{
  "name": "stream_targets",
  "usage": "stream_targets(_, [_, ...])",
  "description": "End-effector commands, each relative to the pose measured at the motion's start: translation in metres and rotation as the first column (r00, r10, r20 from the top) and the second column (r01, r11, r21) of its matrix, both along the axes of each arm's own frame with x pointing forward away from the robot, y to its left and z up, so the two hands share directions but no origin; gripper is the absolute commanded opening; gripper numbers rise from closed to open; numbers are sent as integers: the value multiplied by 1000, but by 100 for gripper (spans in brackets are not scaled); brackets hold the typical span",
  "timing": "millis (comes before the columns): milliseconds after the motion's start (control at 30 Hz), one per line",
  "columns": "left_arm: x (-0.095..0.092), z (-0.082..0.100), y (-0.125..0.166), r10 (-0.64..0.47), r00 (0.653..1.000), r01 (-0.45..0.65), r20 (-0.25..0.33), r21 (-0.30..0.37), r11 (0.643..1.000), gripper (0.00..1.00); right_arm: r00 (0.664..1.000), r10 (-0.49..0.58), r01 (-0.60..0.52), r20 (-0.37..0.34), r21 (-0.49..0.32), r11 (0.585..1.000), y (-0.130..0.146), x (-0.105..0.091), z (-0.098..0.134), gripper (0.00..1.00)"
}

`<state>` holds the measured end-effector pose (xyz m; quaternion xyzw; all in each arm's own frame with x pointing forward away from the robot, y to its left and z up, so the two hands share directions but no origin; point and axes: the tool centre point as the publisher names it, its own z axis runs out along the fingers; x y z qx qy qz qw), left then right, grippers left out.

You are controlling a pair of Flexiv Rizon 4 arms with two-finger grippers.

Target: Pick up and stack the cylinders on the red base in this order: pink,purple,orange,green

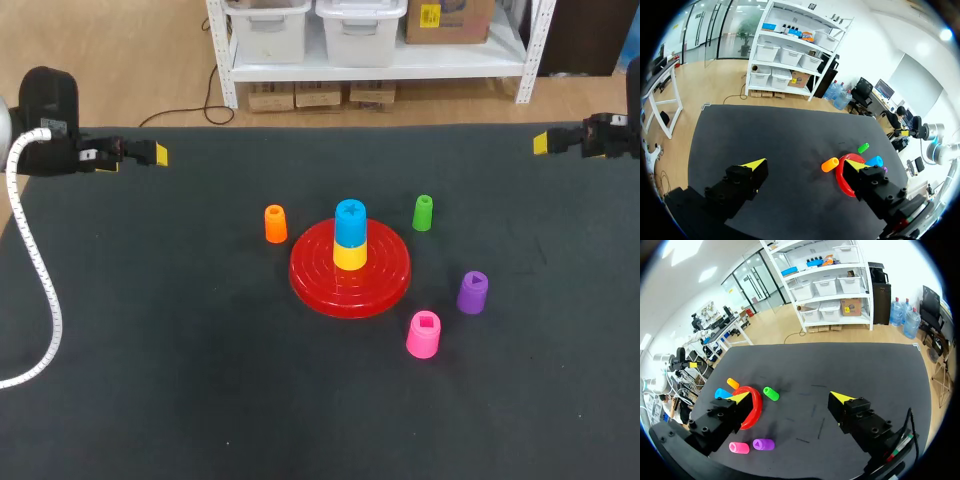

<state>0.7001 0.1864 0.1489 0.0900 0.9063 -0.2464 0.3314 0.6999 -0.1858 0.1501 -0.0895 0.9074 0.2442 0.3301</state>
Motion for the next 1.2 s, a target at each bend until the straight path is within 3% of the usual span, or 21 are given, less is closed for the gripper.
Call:
stream_targets(33, [0, 1, -1, 4, 1000, -4, -5, 6, 1000, 100, 1000, -1, 1, 0, 0, 1000, 0, 0, 0, 100])
stream_targets(167, [0, 1, -1, 4, 1000, -4, -5, 6, 1000, 100, 1000, -1, 1, 0, 0, 1000, 0, 0, 0, 100])
stream_targets(200, [1, 3, -1, -17, 1000, 17, 6, 32, 999, 100, 1000, -1, 1, 0, 0, 1000, 0, 0, 0, 100])
stream_targets(300, [1, 9, -3, -212, 975, 206, 65, 88, 975, 100, 1000, -1, 1, 0, 0, 1000, 0, 0, 0, 100])
stream_targets(333, [-1, 14, -5, -356, 928, 343, 109, 126, 931, 100, 1000, -1, 1, 0, 0, 1000, 0, 0, 0, 100])
stream_targets(400, [-5, 17, -7, -504, 851, 479, 147, 178, 860, 100, 1000, -1, 1, 0, 0, 1000, 0, 0, 0, 100])
stream_targets(433, [-11, 20, -8, -628, 762, 597, 159, 204, 776, 100, 1000, -1, 1, 0, 0, 1000, 0, 0, 0, 100])
stream_targets(467, [-14, 20, -8, -683, 708, 642, 178, 240, 728, 100, 1000, -1, 1, 0, 0, 1000, 0, 0, 0, 100])
stream_targets(500, [-22, 22, -8, -779, 595, 724, 197, 291, 626, 100, 1000, -1, 1, 0, 0, 1000, 0, 0, 0, 100])
stream_targets(533, [-25, 22, -9, -808, 558, 750, 190, 302, 589, 100, 1000, -1, 1, 0, 0, 1000, 0, 0, 0, 100])
stream_targets(567, [-26, 24, -9, -810, 544, 754, 221, 295, 587, 100, 1000, -1, 1, 0, 0, 1000, 0, 0, 0, 100])
stream_targets(600, [-26, 29, -10, -790, 564, 763, 241, 216, 610, 100, 1000, -1, 1, 0, 0, 1000, 0, 0, 0, 100])
stream_targets(900, [-26, 29, -10, -790, 564, 763, 241, 216, 610, 100, 1000, -1, 1, 0, 0, 1000, 0, 0, 0, 100])
stream_targets(933, [-27, 26, -11, -818, 540, 769, 198, 280, 575, 100, 1000, -1, 1, 0, 0, 1000, 0, 0, 0, 100])
stream_targets(1000, [-33, 25, -16, -912, 372, 809, 174, 420, 411, 100, 1000, -1, 1, 0, 0, 1000, 0, 0, 0, 100])
stream_targets(1067, [-35, 24, -17, -948, 275, 819, 160, 478, 318, 100, 1000, -1, 1, 0, 0, 1000, 0, 0, 0, 100])
stream_targets(1100, [-36, 24, -18, -965, 206, 826, 164, 499, 261, 100, 1000, -1, 1, 0, 0, 1000, 0, 0, 0, 100])
stream_targets(1133, [-37, 23, -18, -974, 168, 819, 154, 528, 225, 100, 1000, -1, 1, 0, 0, 1000, 0, 0, 0, 100])
stream_targets(1200, [-37, 23, -20, -982, 142, 806, 127, 561, 189, 100, 1000, -1, 1, 0, 0, 1000, 0, 0, 0, 100])
